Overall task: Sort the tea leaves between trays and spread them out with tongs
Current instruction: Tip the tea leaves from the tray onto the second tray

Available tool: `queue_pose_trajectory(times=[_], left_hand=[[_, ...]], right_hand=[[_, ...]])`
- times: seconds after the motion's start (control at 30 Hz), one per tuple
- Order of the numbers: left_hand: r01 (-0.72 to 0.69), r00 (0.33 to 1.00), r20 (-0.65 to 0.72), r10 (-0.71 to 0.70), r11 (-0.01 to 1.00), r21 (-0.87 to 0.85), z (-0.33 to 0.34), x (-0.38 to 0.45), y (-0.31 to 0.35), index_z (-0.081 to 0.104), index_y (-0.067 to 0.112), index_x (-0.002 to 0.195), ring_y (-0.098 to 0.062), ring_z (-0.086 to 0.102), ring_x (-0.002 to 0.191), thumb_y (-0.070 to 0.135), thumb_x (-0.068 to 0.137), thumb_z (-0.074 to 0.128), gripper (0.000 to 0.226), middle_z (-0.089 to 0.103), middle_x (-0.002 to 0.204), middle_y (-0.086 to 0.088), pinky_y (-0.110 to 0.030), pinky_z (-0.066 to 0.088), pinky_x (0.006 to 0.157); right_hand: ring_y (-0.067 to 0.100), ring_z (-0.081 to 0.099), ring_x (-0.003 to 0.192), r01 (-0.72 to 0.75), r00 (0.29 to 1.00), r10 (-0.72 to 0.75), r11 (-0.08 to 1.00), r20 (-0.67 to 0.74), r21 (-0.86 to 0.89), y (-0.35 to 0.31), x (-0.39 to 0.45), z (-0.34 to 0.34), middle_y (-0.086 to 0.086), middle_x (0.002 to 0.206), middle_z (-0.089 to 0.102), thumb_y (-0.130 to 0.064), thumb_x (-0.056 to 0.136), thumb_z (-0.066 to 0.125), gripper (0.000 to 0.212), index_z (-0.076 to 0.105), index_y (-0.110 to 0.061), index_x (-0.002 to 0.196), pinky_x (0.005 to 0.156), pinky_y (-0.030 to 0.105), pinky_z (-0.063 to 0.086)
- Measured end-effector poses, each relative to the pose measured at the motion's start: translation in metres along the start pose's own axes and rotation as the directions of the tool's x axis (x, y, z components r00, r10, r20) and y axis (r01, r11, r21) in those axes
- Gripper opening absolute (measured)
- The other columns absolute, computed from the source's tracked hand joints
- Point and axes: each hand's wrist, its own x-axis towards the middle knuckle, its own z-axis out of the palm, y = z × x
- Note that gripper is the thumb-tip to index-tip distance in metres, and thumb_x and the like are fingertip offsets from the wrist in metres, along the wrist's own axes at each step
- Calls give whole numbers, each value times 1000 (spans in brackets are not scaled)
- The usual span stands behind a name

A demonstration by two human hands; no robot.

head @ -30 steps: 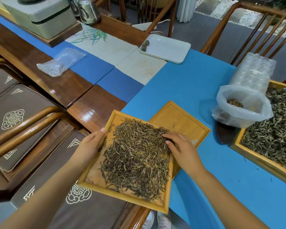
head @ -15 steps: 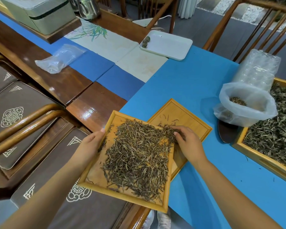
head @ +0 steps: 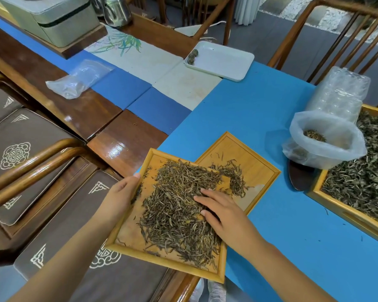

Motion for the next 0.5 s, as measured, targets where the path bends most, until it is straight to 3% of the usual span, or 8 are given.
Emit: queue_pose_trajectory(times=[0.17,0.3,0.5], left_hand=[[-12,1000,13,11,1000,22,-1,-1,-1,69,20,96,-13,66,84,45,95,39,38,72,92,-1,-20,41,65],[-7,1000,8,7,999,32,-1,-1,-2,69,21,96,-3,65,76,45,96,39,38,71,90,3,-15,44,60],[-8,1000,10,8,998,61,-3,2,-6,68,25,96,-9,64,85,47,95,38,37,70,93,5,-20,42,69]], right_hand=[[10,28,136,-39,999,39,999,-29,5,7,1,1,-8,144,39,-23,96,44,36,47,-29,132,109,15,12],[13,30,135,-66,997,66,998,-41,17,11,2,-2,-5,142,41,-20,96,45,35,50,-26,130,111,18,14],[16,33,134,-115,992,115,993,-60,6,16,5,-3,-3,142,43,-17,95,47,34,53,-23,128,110,20,17]])
